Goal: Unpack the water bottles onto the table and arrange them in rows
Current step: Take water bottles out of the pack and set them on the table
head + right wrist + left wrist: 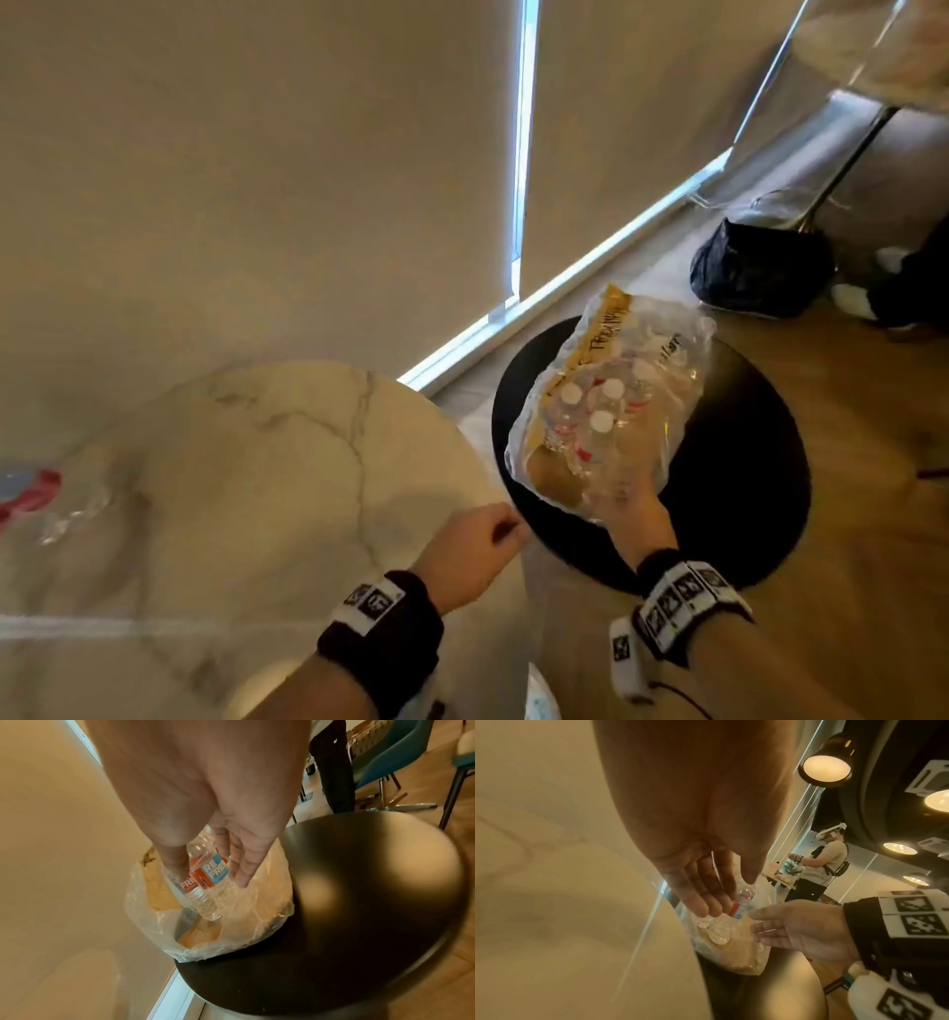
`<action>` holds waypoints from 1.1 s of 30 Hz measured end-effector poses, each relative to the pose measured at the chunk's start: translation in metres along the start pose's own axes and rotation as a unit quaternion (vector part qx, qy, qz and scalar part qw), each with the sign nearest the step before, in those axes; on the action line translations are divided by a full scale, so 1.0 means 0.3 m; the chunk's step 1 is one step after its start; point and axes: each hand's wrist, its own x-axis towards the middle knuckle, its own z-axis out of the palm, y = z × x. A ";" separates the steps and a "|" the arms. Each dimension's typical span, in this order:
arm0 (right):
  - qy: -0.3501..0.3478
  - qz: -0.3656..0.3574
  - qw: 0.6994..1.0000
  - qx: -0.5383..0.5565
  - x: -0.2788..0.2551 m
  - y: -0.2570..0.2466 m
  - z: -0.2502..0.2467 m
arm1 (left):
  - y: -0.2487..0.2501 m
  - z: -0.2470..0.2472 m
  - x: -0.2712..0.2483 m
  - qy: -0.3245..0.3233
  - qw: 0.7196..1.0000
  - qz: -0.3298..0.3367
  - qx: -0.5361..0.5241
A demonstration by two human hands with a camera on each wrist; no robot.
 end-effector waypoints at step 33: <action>-0.231 -0.280 0.923 -0.127 -0.470 -0.346 0.423 | -0.323 -0.229 -0.482 0.283 0.918 -0.114 -0.253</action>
